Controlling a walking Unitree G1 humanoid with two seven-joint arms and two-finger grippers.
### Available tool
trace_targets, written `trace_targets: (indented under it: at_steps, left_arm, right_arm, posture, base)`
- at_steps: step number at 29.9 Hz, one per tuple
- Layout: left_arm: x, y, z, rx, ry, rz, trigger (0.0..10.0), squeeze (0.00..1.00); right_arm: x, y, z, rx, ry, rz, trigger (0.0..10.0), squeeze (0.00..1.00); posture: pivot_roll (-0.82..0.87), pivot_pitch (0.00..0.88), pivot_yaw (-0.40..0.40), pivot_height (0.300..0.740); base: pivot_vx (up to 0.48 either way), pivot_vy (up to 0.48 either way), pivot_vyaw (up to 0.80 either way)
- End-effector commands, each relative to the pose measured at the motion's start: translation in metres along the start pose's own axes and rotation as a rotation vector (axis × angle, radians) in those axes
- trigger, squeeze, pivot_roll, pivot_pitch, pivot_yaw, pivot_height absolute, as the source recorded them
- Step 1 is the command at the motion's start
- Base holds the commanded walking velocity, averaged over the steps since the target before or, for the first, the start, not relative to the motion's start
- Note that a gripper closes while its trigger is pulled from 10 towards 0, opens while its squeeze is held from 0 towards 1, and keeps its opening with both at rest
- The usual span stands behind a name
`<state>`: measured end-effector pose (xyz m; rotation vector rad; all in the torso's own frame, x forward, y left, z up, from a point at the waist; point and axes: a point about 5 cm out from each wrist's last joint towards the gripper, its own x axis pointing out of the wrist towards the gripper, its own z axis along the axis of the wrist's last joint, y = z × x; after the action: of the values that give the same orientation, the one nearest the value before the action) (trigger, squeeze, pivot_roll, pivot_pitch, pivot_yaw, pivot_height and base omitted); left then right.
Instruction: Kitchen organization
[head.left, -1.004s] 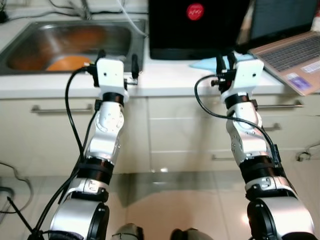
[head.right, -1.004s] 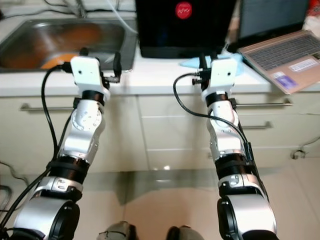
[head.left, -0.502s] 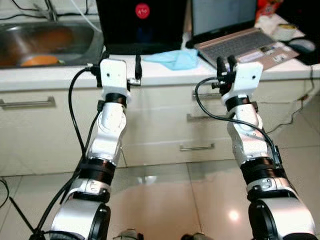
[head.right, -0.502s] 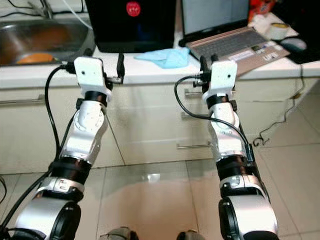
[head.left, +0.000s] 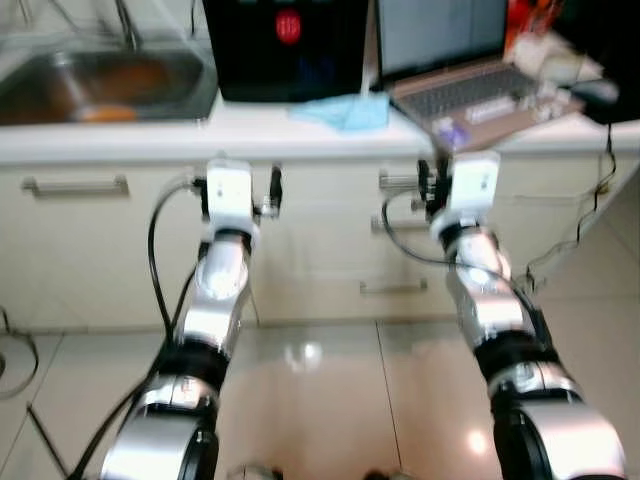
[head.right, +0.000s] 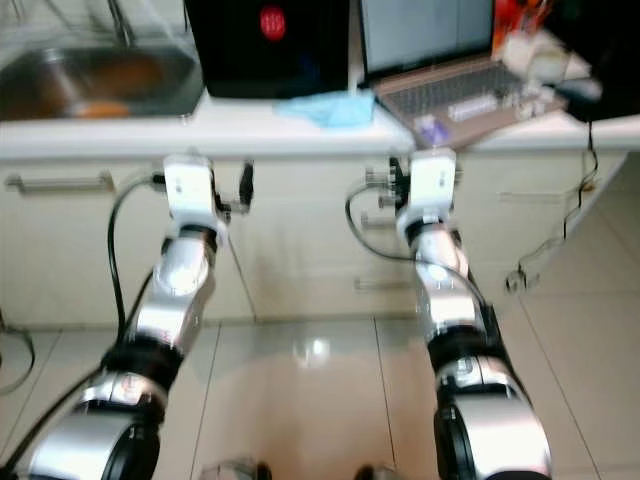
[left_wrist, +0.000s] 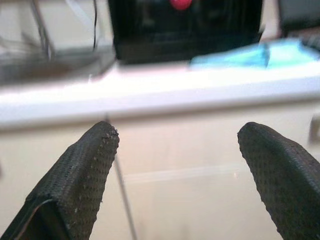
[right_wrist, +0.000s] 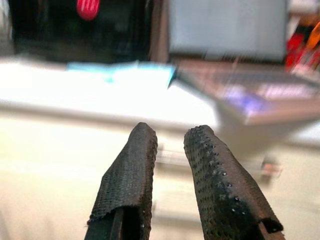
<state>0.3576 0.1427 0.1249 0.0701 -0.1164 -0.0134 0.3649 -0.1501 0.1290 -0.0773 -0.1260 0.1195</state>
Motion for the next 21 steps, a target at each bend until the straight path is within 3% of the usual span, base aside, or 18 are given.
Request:
trace_targets:
  at_steps: [1, 6, 7, 9, 10, 11, 13, 15, 16, 18, 19, 21]
  left_arm:
    - [-0.002, 0.003, -0.010, -0.015, 0.058, -0.014, 10.0, 0.00]
    - [-0.025, 0.005, -0.059, -0.015, 0.292, -0.036, 10.0, 0.00]
    - [-0.025, 0.005, -0.059, -0.015, 0.292, -0.036, 10.0, 0.00]
    - [-0.046, 0.005, -0.087, -0.003, 0.417, -0.060, 10.0, 0.00]
    - [-0.046, 0.005, -0.087, -0.003, 0.417, -0.060, 10.0, 0.00]
    - [-0.060, 0.008, -0.102, 0.000, 0.492, -0.064, 10.0, 0.00]
    - [-0.065, 0.009, -0.107, 0.004, 0.518, -0.062, 10.0, 0.00]
    - [-0.085, 0.014, -0.124, 0.029, 0.602, -0.059, 10.0, 0.00]
    - [-0.085, 0.014, -0.124, 0.029, 0.602, -0.059, 10.0, 0.00]
    - [-0.100, 0.018, -0.137, 0.051, 0.670, -0.058, 10.0, 0.00]
    - [-0.100, 0.018, -0.137, 0.051, 0.670, -0.058, 10.0, 0.00]
    - [-0.122, 0.024, -0.152, 0.064, 0.764, -0.047, 10.0, 0.00]
  right_arm:
    - [-0.003, 0.001, -0.010, 0.008, 0.052, 0.007, 10.0, 0.00]
    - [-0.024, 0.002, -0.049, 0.052, 0.212, 0.002, 10.0, 0.00]
    - [-0.024, 0.002, -0.049, 0.052, 0.212, 0.002, 10.0, 0.00]
    - [-0.040, 0.004, -0.071, 0.075, 0.309, 0.003, 10.0, 0.00]
    - [-0.040, 0.004, -0.071, 0.075, 0.309, 0.003, 10.0, 0.00]
    - [-0.051, 0.004, -0.084, 0.082, 0.371, 0.000, 10.0, 0.00]
    - [-0.055, 0.005, -0.089, 0.081, 0.393, -0.002, 10.0, 0.00]
    - [-0.072, 0.005, -0.106, 0.076, 0.481, -0.006, 10.0, 0.00]
    - [-0.072, 0.005, -0.106, 0.076, 0.481, -0.006, 10.0, 0.00]
    - [-0.084, 0.004, -0.117, 0.082, 0.541, -0.015, 10.0, 0.00]
    - [-0.084, 0.004, -0.117, 0.082, 0.541, -0.015, 10.0, 0.00]
    - [-0.101, 0.004, -0.131, 0.089, 0.616, -0.024, 10.0, 0.00]
  posture:
    - [0.09, 0.091, 0.024, 0.740]
    - [0.09, 0.089, 0.023, 0.740]
    - [0.09, 0.089, 0.023, 0.740]
    - [0.09, 0.088, 0.021, 0.740]
    - [0.09, 0.088, 0.021, 0.740]
    - [0.09, 0.087, 0.021, 0.740]
    - [0.09, 0.087, 0.021, 0.740]
    - [0.09, 0.085, 0.019, 0.740]
    - [0.09, 0.085, 0.019, 0.740]
    - [0.09, 0.082, 0.019, 0.740]
    - [0.09, 0.082, 0.019, 0.740]
    - [0.09, 0.082, 0.019, 0.740]
  base:
    - [0.000, 0.000, 0.00]
    - [0.000, 0.000, 0.00]
    - [0.000, 0.000, 0.00]
    - [0.000, 0.000, 0.00]
    - [0.000, 0.000, 0.00]
    - [0.000, 0.000, 0.00]
    - [0.000, 0.000, 0.00]
    - [0.000, 0.000, 0.00]
    - [0.000, 0.000, 0.00]
    - [0.000, 0.000, 0.00]
    - [0.000, 0.000, 0.00]
    - [0.000, 0.000, 0.00]
